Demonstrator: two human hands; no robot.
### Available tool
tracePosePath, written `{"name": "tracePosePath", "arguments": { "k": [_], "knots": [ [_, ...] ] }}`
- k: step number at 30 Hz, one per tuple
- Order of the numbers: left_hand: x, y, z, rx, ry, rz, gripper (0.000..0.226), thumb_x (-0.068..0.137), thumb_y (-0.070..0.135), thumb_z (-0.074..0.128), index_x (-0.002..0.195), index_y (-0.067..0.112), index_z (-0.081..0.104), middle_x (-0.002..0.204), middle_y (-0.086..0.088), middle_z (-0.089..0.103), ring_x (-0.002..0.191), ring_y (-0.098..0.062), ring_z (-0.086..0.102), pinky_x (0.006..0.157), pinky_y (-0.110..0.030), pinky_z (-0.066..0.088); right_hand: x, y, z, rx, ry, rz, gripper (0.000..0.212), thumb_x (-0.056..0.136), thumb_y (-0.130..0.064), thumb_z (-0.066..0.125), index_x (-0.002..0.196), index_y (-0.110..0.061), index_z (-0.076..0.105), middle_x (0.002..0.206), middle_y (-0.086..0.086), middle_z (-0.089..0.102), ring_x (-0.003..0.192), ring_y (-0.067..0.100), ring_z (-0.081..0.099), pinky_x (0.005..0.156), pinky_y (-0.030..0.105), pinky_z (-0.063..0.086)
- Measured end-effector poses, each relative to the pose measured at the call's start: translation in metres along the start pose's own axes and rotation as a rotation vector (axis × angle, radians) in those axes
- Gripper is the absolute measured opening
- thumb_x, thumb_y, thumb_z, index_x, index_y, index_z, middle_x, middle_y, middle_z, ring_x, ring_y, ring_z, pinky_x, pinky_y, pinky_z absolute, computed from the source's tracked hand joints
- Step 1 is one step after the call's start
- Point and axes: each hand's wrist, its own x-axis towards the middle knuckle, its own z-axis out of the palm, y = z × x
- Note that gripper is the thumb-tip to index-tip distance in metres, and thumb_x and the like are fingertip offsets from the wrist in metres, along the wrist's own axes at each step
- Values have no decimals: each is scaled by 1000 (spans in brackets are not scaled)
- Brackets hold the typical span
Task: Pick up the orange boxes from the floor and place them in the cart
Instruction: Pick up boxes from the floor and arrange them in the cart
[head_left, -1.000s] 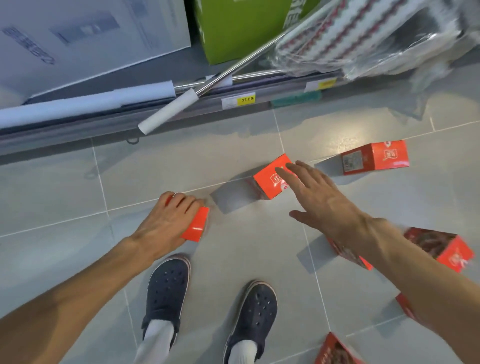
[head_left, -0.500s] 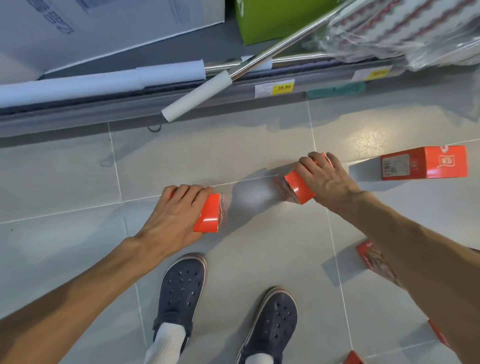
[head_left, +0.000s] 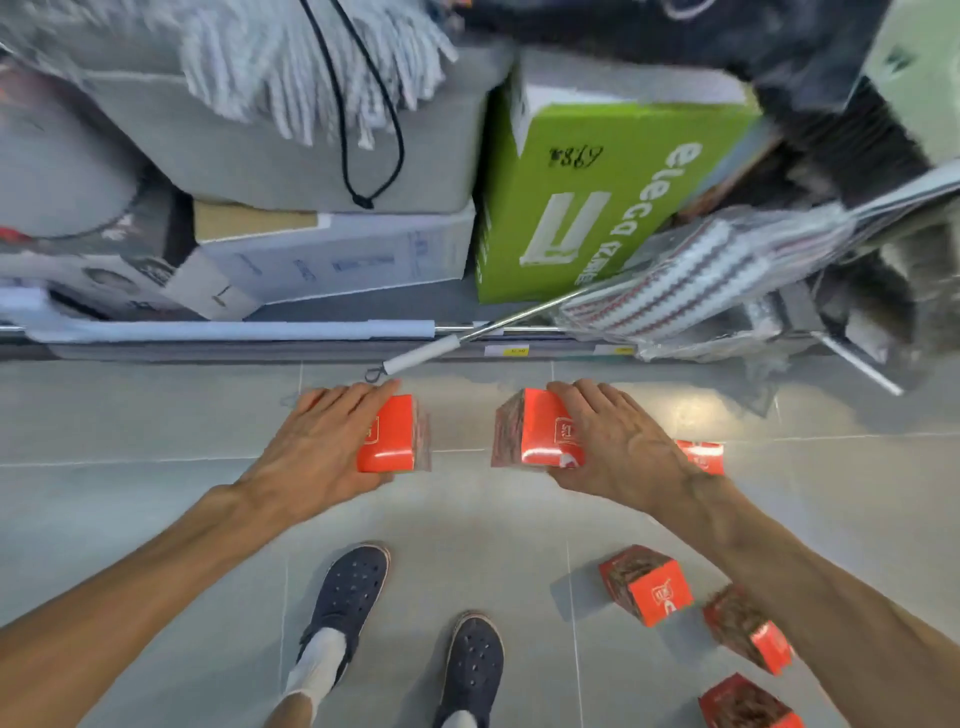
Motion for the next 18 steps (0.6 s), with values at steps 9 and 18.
{"name": "tracePosePath", "arguments": {
  "k": [9, 18],
  "knots": [
    [-149, 58, -296, 38, 252, -137, 95, 65, 77, 59, 141, 24, 42, 135, 1, 57, 123, -23, 54, 102, -36, 31, -70, -140, -305, -187, 170, -229, 92, 67, -67, 63, 144, -21, 42, 122, 2, 57, 112, 29, 56, 96, 44, 43],
    [-388, 33, -489, 65, 392, -491, 101, 62, 77, 65, 144, 25, 40, 126, 1, 56, 116, -26, 56, 96, -43, 45, -95, -361, -490, -209, 238, -587, 100, 68, -76, 59, 147, -22, 33, 135, 3, 52, 121, 28, 52, 98, 42, 45]
  ]
}}
